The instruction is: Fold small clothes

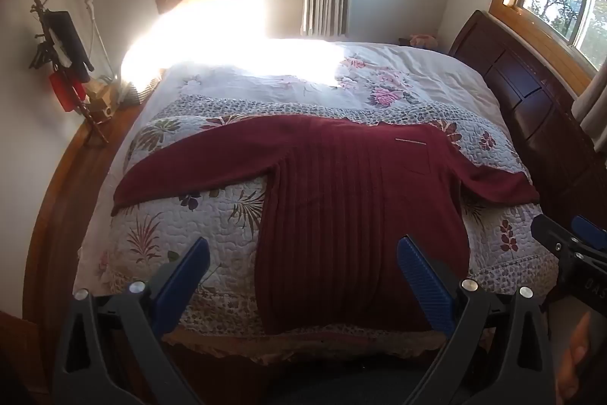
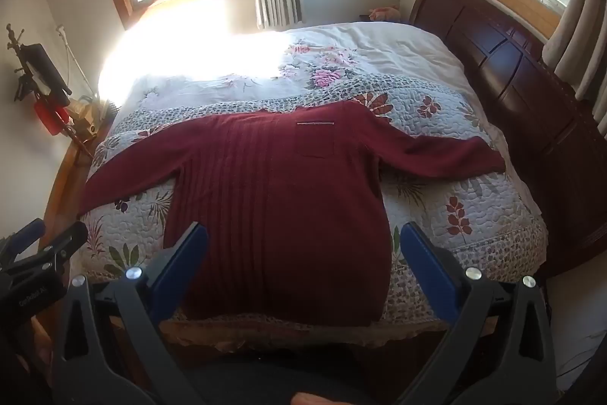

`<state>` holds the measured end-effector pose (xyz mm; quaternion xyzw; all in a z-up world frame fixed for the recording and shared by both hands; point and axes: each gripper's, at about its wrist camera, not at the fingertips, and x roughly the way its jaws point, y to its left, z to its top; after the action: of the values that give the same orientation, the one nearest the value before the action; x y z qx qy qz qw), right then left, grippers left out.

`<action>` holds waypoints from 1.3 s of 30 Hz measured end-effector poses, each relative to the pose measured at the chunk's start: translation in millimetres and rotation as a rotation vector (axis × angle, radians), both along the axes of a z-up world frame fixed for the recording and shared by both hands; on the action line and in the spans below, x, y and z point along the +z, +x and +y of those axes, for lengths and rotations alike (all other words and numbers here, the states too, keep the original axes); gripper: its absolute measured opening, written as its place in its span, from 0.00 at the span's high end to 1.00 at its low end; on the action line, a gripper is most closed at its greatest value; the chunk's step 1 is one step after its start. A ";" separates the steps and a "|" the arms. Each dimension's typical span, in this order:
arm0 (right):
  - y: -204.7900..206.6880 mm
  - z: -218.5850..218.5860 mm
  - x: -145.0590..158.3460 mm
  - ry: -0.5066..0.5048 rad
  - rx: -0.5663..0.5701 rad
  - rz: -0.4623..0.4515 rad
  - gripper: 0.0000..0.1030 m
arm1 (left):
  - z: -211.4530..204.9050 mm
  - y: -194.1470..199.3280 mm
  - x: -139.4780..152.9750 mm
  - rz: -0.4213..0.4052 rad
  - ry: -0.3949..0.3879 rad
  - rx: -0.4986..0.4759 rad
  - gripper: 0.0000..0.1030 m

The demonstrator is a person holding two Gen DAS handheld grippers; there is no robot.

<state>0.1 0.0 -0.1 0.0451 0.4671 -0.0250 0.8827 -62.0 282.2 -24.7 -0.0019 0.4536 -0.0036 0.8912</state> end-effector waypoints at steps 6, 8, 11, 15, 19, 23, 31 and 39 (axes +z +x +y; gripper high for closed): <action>0.7 -0.8 -0.6 0.005 0.000 -0.001 0.03 | -0.4 0.4 0.1 -0.001 0.002 -0.001 0.04; 1.3 -1.9 -1.5 0.008 -0.003 0.000 0.03 | -0.9 0.0 0.1 -0.002 0.003 -0.002 0.04; -0.5 1.7 -4.4 0.004 -0.004 -0.002 0.03 | -1.3 -0.4 -0.3 -0.002 0.002 -0.001 0.04; 0.9 -1.0 -4.0 0.004 -0.002 -0.003 0.03 | -2.4 -1.2 -0.4 -0.004 0.003 -0.003 0.04; 0.6 -2.7 -4.2 0.005 0.000 -0.001 0.03 | 0.1 2.1 0.3 -0.003 0.002 -0.005 0.04; 2.7 -5.1 -4.7 0.005 0.000 -0.003 0.03 | 0.5 1.4 -0.4 -0.005 0.000 -0.005 0.04; 1.9 -1.6 3.0 -0.005 0.000 -0.010 0.03 | -1.3 -0.5 0.0 -0.011 0.002 -0.006 0.04; 1.2 -2.9 5.7 -0.008 -0.007 -0.015 0.03 | -6.7 1.0 -1.2 -0.004 0.010 -0.022 0.04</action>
<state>1.2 -2.9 5.6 0.0434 0.4603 -0.0297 0.8862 -60.9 275.6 -25.9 0.0077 0.4520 -0.0111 0.8919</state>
